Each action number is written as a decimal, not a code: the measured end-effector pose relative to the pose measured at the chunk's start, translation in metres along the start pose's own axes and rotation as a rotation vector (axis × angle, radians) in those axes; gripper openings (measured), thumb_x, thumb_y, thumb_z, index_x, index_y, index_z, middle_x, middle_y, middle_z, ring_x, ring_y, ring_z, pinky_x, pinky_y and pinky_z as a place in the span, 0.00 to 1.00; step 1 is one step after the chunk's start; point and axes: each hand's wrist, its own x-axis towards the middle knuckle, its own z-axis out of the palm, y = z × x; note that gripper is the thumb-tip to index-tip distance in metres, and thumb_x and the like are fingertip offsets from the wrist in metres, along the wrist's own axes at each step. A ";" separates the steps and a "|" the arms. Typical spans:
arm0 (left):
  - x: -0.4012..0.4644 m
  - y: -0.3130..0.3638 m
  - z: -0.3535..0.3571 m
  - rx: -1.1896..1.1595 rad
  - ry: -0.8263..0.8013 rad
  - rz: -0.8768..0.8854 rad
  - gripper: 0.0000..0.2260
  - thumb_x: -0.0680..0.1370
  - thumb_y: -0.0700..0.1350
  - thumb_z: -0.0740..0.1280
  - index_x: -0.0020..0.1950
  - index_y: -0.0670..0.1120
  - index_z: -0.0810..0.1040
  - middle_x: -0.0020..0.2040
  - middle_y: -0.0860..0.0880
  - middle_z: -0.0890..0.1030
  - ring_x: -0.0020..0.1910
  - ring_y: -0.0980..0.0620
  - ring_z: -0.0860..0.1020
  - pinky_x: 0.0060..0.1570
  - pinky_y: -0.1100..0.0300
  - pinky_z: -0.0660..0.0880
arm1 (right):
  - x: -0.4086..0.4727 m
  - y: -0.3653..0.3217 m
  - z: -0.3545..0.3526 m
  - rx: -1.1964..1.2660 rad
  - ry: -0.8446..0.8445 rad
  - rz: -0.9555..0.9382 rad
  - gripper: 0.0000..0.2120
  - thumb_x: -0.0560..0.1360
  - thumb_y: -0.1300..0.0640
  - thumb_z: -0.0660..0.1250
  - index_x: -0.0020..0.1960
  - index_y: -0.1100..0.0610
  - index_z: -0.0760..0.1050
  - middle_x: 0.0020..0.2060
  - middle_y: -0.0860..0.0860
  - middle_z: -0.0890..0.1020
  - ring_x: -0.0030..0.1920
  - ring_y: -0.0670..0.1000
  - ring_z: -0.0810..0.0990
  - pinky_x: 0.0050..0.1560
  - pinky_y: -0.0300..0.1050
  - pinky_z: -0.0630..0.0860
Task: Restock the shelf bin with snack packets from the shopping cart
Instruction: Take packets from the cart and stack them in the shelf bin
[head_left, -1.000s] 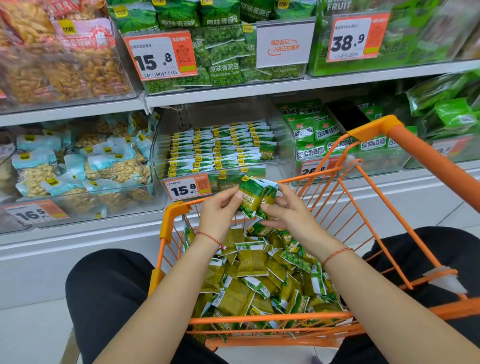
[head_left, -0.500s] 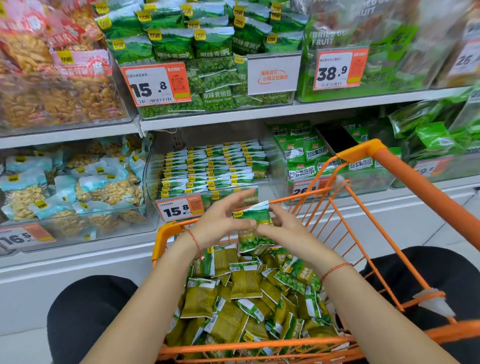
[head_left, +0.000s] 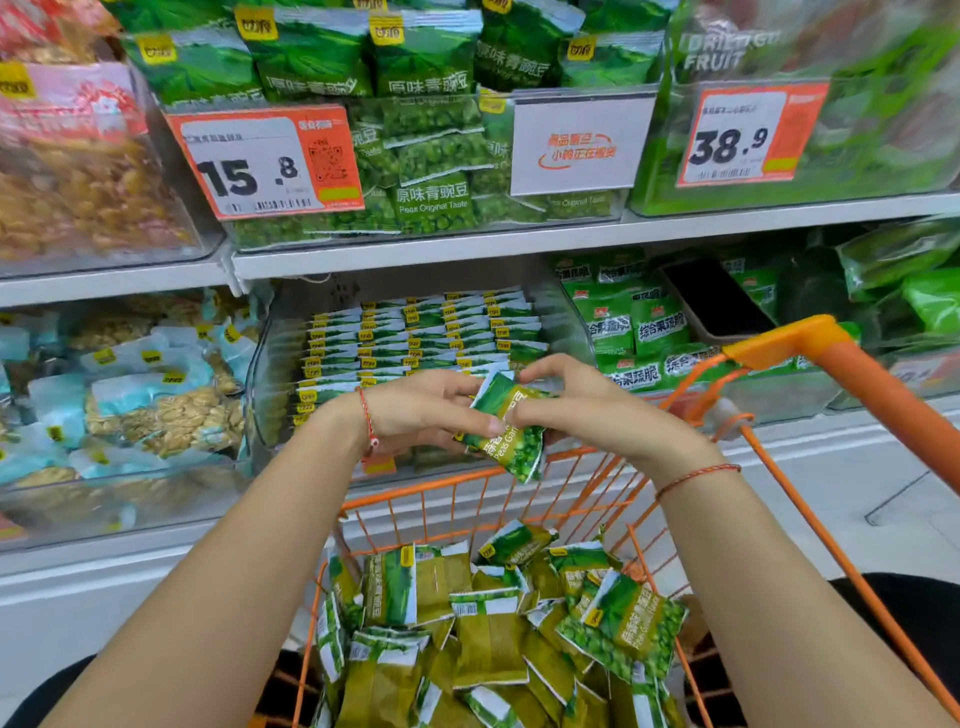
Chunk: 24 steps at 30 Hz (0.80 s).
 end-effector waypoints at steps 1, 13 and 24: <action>0.006 -0.001 -0.004 0.005 0.021 0.006 0.21 0.68 0.45 0.74 0.60 0.45 0.78 0.57 0.46 0.82 0.55 0.51 0.80 0.59 0.57 0.74 | 0.006 0.000 -0.001 -0.022 0.017 -0.013 0.26 0.71 0.51 0.71 0.66 0.50 0.66 0.54 0.46 0.74 0.51 0.43 0.76 0.45 0.38 0.73; 0.058 0.018 -0.033 0.172 0.507 0.053 0.25 0.62 0.58 0.74 0.55 0.47 0.77 0.48 0.50 0.80 0.49 0.51 0.77 0.44 0.61 0.72 | 0.050 0.017 -0.043 -0.127 0.763 -0.243 0.15 0.77 0.50 0.64 0.61 0.54 0.73 0.48 0.47 0.80 0.52 0.51 0.78 0.55 0.46 0.73; 0.107 0.006 -0.019 0.438 0.670 0.194 0.13 0.71 0.40 0.74 0.48 0.47 0.72 0.38 0.56 0.75 0.36 0.62 0.73 0.33 0.76 0.67 | 0.087 0.052 -0.014 -0.646 0.828 -0.160 0.20 0.79 0.50 0.52 0.61 0.59 0.74 0.45 0.59 0.82 0.46 0.61 0.78 0.48 0.50 0.64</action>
